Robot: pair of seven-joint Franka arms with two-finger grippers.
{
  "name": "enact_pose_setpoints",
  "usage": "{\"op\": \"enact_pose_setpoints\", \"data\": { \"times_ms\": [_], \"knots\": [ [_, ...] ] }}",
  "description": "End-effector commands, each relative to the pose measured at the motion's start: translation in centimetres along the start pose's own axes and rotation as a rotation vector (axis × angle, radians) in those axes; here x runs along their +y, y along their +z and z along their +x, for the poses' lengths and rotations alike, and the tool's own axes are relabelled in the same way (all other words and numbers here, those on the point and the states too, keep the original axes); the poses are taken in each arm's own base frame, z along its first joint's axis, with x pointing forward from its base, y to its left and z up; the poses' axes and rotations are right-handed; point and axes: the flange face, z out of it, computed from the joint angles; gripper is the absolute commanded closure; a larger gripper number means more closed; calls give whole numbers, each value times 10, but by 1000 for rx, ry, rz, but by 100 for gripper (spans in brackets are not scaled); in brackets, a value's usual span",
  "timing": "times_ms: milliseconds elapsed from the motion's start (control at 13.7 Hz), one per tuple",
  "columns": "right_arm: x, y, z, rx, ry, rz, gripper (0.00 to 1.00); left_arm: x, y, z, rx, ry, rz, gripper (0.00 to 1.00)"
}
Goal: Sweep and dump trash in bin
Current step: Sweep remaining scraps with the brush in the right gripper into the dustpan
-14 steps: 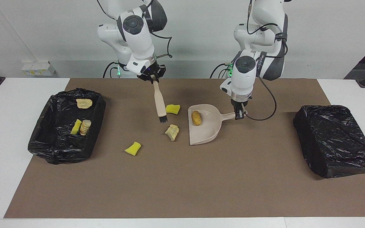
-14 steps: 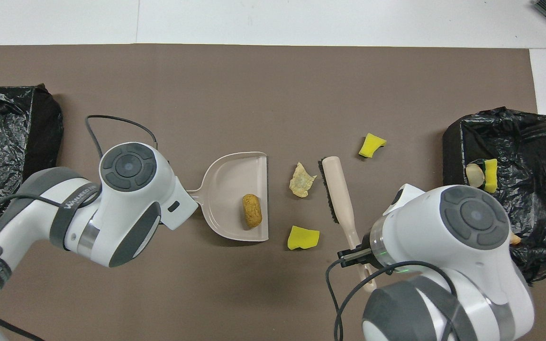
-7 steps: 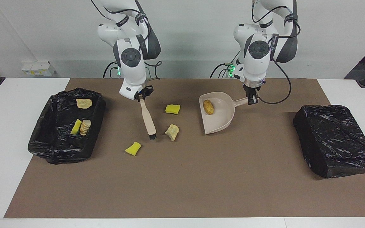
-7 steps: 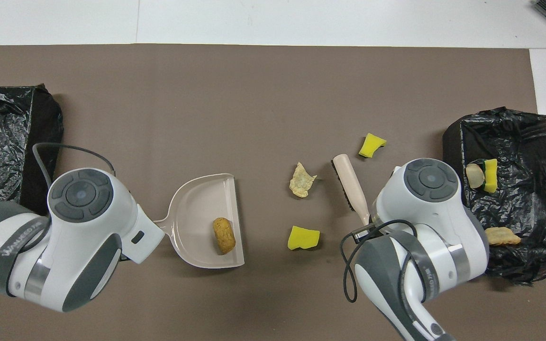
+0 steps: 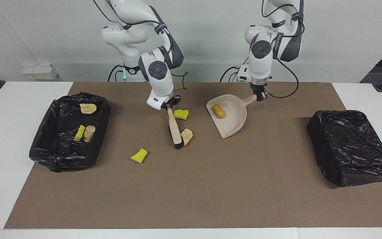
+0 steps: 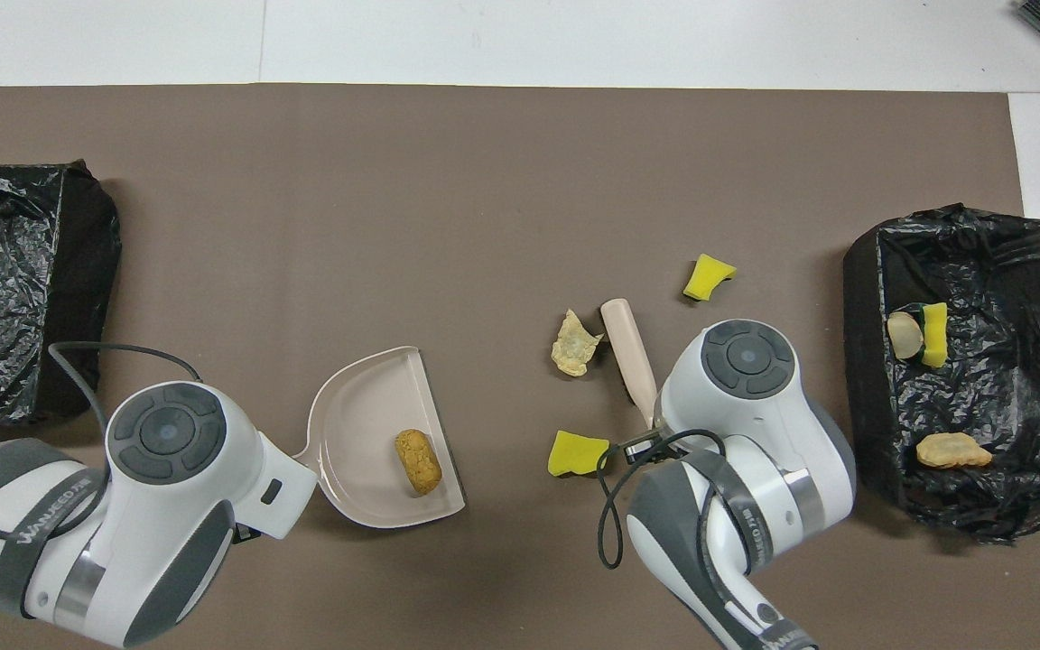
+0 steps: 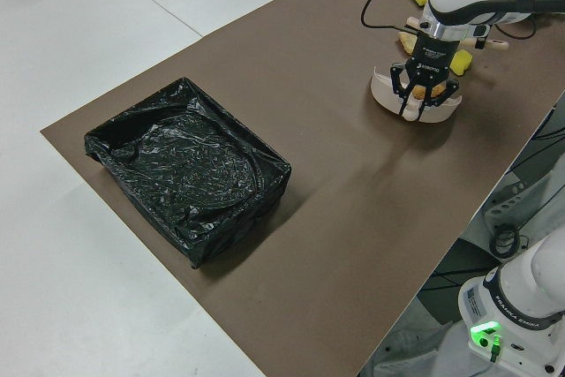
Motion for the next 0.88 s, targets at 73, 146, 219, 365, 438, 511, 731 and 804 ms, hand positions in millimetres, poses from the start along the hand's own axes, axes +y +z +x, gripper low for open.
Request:
{"op": "enact_pose_setpoints", "data": {
  "times_ms": [73, 146, 219, 365, 438, 511, 731, 804],
  "knots": [
    [-45, 0, -22, -10, 4, 102, 100, -1, 19, 21, 43, 15, -7, 100],
    [-54, 3, -31, -19, 9, 152, 100, -6, 21, 22, 58, 17, 4, 100],
    [-63, 7, -39, -7, 14, 201, 100, -10, 22, 20, 68, 10, 10, 100],
    [-82, 6, -48, 10, 39, 289, 100, -13, 23, 19, 72, 34, 13, 100],
    [-81, -5, -48, 26, 45, 302, 100, -13, 22, 20, 74, 37, 15, 100],
    [-78, -21, -50, 48, 65, 310, 100, -13, 22, 20, 74, 38, 15, 100],
    [-40, -66, -73, 29, 137, 217, 100, -13, 22, 19, 73, 49, 15, 100],
    [-26, -66, -81, 26, 171, 61, 100, -13, 22, 20, 75, 52, 17, 100]
  ]
}}
